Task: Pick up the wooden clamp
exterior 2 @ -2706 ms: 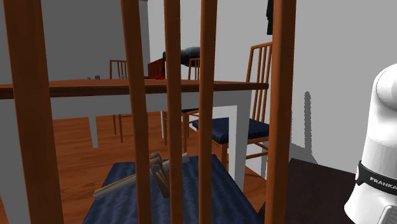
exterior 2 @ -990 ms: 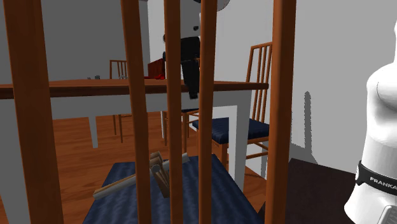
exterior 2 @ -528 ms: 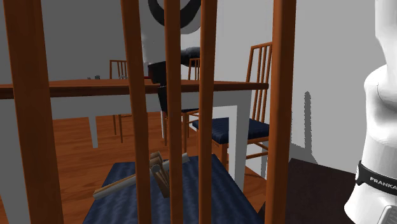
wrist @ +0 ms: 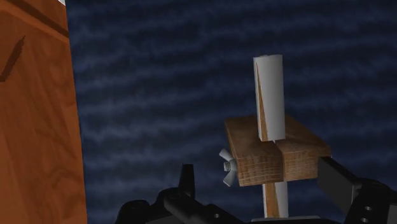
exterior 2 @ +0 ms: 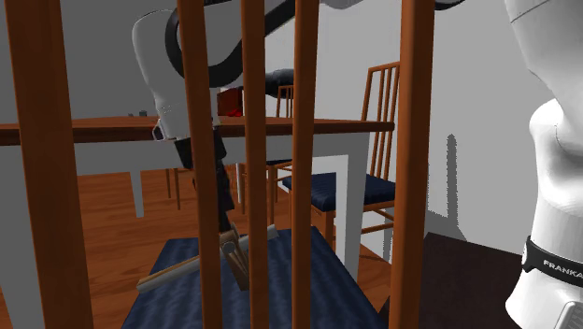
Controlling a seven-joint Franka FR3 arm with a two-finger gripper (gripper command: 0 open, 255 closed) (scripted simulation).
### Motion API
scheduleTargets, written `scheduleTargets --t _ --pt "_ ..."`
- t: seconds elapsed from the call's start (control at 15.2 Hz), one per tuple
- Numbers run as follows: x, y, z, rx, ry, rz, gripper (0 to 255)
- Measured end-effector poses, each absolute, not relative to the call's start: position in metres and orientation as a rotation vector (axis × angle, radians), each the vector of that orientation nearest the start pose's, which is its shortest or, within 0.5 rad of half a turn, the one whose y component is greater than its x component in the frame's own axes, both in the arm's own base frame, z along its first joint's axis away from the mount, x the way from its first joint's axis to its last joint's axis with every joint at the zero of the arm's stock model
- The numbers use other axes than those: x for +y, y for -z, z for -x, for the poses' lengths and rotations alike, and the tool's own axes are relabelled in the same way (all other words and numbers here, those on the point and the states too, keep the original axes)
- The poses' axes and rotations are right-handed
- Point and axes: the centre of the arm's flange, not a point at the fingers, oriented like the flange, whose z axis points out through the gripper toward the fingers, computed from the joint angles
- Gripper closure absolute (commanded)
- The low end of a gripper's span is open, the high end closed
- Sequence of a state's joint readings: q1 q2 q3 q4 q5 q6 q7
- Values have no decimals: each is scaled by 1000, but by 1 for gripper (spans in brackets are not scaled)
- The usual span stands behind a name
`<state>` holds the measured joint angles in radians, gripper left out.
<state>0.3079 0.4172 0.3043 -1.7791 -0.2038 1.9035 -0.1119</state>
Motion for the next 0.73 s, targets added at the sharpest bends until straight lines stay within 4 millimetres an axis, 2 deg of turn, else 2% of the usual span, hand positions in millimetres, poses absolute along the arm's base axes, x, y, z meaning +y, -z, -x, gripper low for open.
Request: scheduleTargets --t 0.26,0.73 --pt "368 -279 -524 -1363 -440 2933 0" --pt "373 -239 -523 -1375 -453 2926 0"
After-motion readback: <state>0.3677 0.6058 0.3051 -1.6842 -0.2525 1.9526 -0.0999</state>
